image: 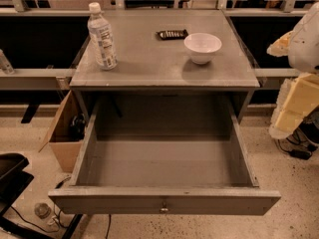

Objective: Place blue plastic bottle into top drawer

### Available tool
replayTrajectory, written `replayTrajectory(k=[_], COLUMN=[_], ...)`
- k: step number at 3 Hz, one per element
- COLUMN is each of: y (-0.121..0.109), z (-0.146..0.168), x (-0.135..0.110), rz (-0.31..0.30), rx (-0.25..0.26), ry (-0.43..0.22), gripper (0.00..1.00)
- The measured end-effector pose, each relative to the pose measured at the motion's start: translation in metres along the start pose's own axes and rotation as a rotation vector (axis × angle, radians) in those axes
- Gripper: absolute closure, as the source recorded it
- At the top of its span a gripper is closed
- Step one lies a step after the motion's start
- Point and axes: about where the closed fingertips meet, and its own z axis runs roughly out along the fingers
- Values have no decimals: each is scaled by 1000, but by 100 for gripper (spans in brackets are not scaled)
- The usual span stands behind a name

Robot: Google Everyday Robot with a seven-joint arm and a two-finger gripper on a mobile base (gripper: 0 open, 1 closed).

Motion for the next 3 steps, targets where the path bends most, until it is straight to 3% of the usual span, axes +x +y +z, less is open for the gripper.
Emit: replayTrajectory(k=[1,2,3], y=[0,-10,-52], z=[0,4,26], x=[0,-8,-44], rz=[0,-14,-28], rx=[0,32,72], ry=[0,-59,-245], gripper=[0,0,0])
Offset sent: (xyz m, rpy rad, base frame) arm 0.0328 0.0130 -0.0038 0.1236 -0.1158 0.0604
